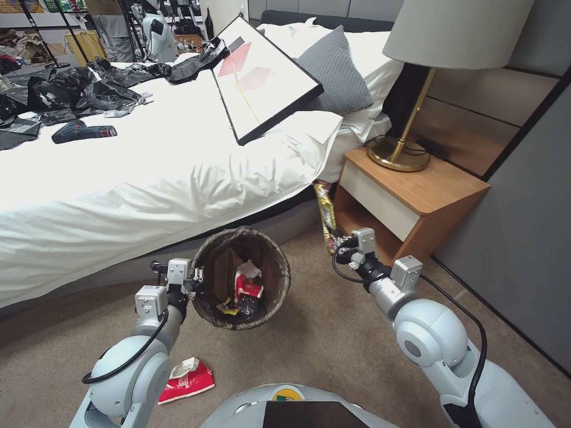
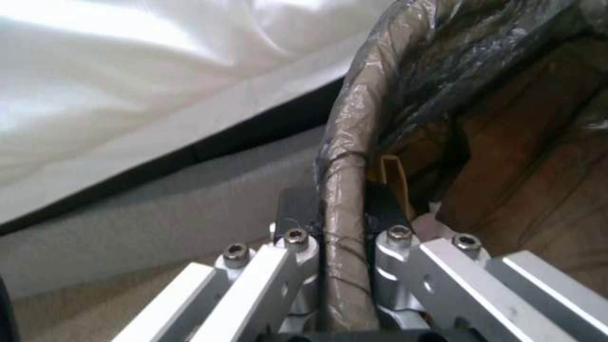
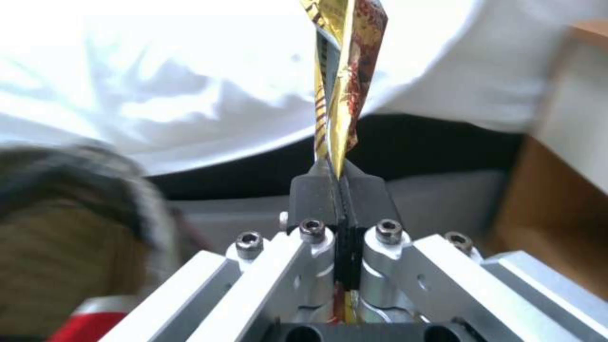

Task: Pick up the trash bin, then pick up the garbage from the floor and place it into the trash bin.

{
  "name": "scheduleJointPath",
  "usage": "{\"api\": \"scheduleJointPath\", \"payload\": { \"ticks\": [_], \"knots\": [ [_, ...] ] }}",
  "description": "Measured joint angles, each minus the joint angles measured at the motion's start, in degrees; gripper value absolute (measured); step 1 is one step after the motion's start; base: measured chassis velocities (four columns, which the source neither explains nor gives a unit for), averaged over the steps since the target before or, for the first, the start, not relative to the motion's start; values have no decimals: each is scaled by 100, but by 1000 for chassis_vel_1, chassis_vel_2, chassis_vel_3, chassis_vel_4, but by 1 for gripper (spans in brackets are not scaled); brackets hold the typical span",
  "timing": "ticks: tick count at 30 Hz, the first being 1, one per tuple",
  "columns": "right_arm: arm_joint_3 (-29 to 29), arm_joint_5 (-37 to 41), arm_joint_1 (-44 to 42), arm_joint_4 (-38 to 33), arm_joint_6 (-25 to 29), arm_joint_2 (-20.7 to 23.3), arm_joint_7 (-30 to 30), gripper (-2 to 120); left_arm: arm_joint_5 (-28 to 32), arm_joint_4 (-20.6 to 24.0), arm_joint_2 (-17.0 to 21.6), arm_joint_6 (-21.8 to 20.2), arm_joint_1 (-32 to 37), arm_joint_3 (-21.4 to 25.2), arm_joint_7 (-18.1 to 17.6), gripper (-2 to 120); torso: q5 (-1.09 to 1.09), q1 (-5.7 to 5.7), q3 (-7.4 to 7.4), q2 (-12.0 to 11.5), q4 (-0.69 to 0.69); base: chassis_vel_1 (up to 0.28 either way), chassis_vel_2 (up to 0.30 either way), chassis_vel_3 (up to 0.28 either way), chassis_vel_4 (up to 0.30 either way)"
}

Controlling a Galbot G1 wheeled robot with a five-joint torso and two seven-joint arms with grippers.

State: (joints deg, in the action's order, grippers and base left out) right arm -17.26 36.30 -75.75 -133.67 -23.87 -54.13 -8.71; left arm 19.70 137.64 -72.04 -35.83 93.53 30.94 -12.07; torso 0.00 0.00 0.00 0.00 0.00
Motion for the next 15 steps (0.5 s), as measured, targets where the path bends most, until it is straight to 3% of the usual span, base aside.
{"api": "scheduleJointPath", "payload": {
  "ticks": [3, 15],
  "knots": [
    [503, 176, 298, -62, 4, 224, 167, 0, -8, -74, -57, -11, -8, -48, -24, 5, 0, 0, 0, 0, 0, 0, 0, 0, 0],
    [2156, 427, 1120, -92, -147, 341, -17, 0, -9, -138, 9, -38, -69, -117, -48, 5, -1, 0, 0, 0, -1, 0, 0, 0, 0]
  ]
}}
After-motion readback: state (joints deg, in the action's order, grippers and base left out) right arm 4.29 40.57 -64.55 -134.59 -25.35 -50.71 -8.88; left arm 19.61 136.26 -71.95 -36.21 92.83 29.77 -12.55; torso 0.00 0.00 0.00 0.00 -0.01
